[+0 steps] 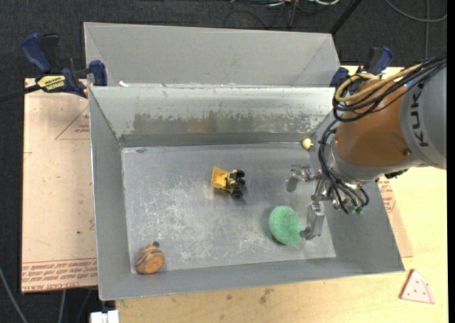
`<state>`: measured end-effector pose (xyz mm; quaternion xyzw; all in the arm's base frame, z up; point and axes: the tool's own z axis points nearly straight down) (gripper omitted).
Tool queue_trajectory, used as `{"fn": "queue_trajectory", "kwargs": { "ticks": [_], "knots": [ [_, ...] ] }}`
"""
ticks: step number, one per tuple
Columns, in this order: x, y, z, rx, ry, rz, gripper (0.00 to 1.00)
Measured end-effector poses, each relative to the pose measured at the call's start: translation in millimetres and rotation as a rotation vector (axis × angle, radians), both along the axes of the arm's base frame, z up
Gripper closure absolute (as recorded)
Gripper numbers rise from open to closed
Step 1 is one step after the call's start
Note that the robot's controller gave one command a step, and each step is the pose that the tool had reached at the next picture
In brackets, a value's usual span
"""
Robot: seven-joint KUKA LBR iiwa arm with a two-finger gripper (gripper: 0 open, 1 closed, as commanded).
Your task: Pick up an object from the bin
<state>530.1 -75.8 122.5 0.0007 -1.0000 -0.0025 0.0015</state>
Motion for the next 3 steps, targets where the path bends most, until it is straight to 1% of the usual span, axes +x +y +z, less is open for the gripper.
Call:
{"fn": "queue_trajectory", "kwargs": {
  "ticks": [1, 2, 3],
  "knots": [
    [4.4, -4, -36, -0.005, -0.007, 0.044, 0.00],
    [-0.3, -3, -53, -0.005, 0.001, -0.031, 0.00],
    [8.5, 9, -52, -0.005, -0.006, 0.141, 1.00]
  ]
}}
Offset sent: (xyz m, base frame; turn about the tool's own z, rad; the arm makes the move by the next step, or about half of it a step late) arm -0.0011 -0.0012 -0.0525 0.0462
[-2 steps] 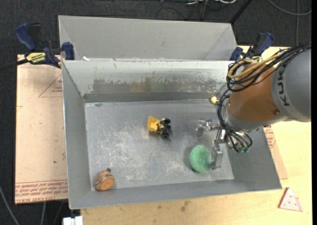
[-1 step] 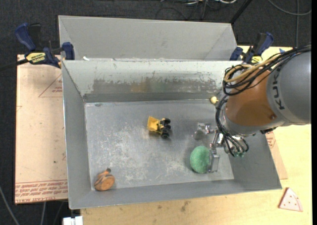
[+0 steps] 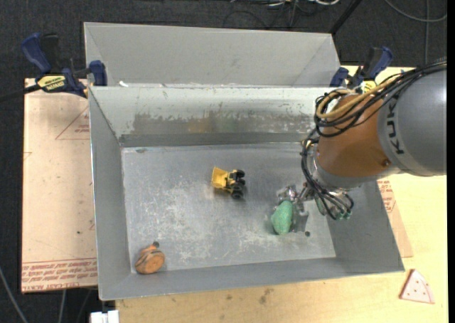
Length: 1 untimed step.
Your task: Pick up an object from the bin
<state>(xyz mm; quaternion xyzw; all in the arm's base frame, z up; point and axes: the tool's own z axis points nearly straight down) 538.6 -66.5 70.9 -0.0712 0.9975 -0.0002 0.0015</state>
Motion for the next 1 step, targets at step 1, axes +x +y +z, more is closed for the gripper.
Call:
{"fn": "queue_trajectory", "kwargs": {
  "ticks": [1],
  "knots": [
    [0.0, 0.0, 0.0, 0.000, 0.001, 0.000, 1.00]
  ]
}}
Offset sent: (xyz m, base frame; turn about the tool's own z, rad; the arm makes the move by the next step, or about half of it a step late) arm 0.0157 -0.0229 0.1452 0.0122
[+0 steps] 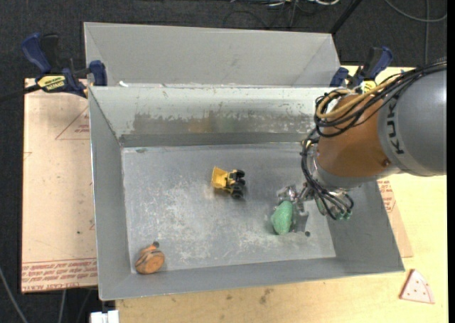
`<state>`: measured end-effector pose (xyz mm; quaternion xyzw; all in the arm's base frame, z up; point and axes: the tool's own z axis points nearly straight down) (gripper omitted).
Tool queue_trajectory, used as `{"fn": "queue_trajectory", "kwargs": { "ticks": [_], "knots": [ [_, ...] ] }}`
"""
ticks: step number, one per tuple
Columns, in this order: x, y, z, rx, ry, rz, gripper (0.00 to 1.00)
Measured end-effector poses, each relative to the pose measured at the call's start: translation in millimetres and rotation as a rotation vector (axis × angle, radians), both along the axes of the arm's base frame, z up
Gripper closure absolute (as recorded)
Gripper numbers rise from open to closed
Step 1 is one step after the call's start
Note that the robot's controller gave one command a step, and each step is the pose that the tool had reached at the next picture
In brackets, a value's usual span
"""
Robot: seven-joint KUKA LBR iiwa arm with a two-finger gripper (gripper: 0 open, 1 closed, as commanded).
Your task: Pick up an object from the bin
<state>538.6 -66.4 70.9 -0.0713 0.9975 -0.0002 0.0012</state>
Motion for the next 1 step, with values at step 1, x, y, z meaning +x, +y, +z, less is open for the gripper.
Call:
{"fn": "queue_trajectory", "kwargs": {
  "ticks": [1],
  "knots": [
    [17.0, -22.7, 145.7, 0.000, -0.002, -0.014, 1.00]
  ]
}}
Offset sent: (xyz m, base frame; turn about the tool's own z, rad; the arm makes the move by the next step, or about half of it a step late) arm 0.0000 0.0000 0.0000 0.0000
